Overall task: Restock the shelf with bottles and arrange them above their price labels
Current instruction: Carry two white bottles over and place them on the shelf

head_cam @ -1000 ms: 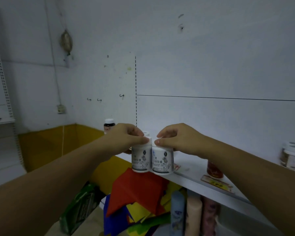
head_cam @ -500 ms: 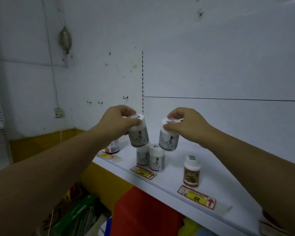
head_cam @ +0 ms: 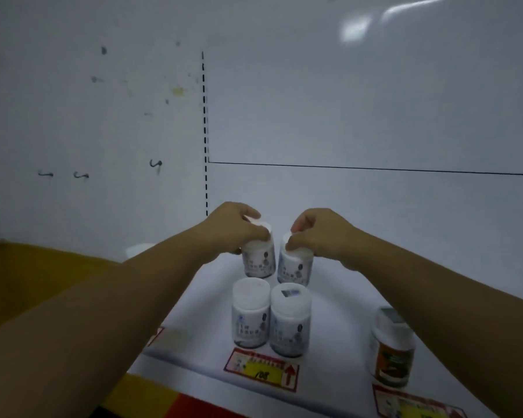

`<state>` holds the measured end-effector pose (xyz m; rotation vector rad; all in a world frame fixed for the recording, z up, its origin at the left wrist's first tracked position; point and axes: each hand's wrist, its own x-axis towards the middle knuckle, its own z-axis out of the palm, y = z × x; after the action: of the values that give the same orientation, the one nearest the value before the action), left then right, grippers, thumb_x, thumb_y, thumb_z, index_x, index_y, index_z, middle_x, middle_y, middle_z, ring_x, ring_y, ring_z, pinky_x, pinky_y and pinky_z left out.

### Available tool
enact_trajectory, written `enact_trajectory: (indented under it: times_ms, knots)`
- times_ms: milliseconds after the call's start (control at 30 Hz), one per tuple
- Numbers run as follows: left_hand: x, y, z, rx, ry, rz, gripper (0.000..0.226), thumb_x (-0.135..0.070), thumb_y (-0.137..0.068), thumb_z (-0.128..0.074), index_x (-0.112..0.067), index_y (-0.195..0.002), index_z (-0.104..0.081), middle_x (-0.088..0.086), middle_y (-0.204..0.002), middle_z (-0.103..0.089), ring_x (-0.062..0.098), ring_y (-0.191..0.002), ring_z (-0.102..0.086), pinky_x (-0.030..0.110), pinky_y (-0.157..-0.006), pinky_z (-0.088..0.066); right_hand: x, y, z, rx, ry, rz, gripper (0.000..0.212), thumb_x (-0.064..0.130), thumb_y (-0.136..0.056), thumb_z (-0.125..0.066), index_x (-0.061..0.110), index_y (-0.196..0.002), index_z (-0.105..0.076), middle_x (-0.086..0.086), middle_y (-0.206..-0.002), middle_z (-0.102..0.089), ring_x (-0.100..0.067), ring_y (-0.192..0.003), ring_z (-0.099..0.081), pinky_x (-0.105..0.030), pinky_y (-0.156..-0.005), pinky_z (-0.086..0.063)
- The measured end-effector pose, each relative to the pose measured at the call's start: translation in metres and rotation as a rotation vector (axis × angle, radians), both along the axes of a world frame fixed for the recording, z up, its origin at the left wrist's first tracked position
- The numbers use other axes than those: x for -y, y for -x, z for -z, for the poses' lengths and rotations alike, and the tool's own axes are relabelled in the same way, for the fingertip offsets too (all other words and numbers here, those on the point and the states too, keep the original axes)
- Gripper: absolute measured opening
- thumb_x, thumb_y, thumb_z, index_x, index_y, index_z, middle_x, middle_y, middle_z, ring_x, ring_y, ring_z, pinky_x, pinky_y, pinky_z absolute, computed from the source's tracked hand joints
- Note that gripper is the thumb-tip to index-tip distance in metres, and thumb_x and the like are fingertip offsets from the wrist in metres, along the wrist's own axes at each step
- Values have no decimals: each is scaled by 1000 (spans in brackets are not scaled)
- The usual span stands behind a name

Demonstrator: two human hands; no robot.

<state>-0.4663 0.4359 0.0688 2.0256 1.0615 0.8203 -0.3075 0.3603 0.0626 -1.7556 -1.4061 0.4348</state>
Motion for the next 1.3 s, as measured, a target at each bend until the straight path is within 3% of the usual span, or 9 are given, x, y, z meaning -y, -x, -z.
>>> enact_trajectory:
  times_ms: [133, 267, 500, 567, 667, 767, 833, 1167, 1300]
  knots:
    - [-18, -5, 17, -261, 140, 154, 48, -20, -76, -74, -16, -122, -59, 4, -107, -58, 21, -97, -60, 30, -70, -58, -8, 4, 16, -30, 189, 18, 24, 12, -72, -75, 14, -92, -62, -3, -94, -60, -17, -85, -58, -29, -74, -54]
    - [-27, -11, 23, -387, 189, 273, 34, -18, -76, -75, -15, -109, -66, -2, -92, -59, 12, -82, -57, 25, -62, -57, -7, 11, 22, -49, 310, 2, 24, 8, -72, -75, 14, -91, -62, -3, -89, -61, -19, -85, -61, -28, -75, -56]
    - [-39, -12, 24, -492, 108, 355, 47, -34, -74, -78, -20, -115, -62, 0, -107, -59, 19, -103, -57, 33, -83, -57, -2, 18, 21, 4, 338, 35, 16, 21, -82, -69, 13, -95, -63, 0, -87, -61, -15, -82, -58, -27, -79, -51]
    - [-41, -15, 18, -526, 53, 381, 56, -44, -77, -73, -24, -126, -55, 1, -119, -55, 20, -110, -53, 33, -90, -51, -2, 18, 20, 134, 293, 85, 24, 32, -87, -62, 15, -103, -63, -1, -103, -63, -17, -94, -57, -31, -87, -47]
    - [-35, -28, 5, -554, -143, 395, 62, -55, -88, -51, -22, -140, -42, 3, -148, -41, 23, -128, -43, 36, -104, -36, 9, 6, 15, 512, 229, 219, 48, 46, -94, -46, 17, -132, -48, -4, -138, -51, -23, -122, -49, -34, -101, -37]
    - [-13, -43, 0, -691, -405, 360, 68, -60, -93, -29, -22, -149, -23, 2, -160, -16, 25, -147, -14, 46, -117, -13, 40, -17, 6, 806, 330, 289, 60, 47, -95, -42, 19, -146, -28, -4, -156, -26, -24, -144, -21, -39, -114, -21]
    - [5, -55, -3, -778, -535, 344, 66, -59, -94, -20, -27, -151, -15, 1, -162, -4, 24, -149, 1, 52, -117, -2, 71, -34, -1, 868, 379, 319, 63, 47, -95, -41, 19, -148, -23, -5, -159, -18, -23, -147, -9, -41, -116, -14]
    - [222, -206, 6, -436, -537, 653, 60, -51, -97, -25, -21, -150, -22, -1, -161, -14, 18, -149, -1, 39, -119, -8, 301, -124, 12, 881, 380, 433, 61, 44, -94, -45, 21, -147, -26, -6, -159, -16, -23, -147, -6, -44, -117, -13]
    - [314, -266, 21, -385, -575, 796, 58, -47, -99, -28, -19, -150, -24, 0, -160, -17, 19, -149, -4, 36, -118, -11, 400, -173, 29, 790, 425, 505, 60, 43, -91, -51, 23, -144, -33, -3, -154, -29, -24, -143, -22, -41, -113, -26]
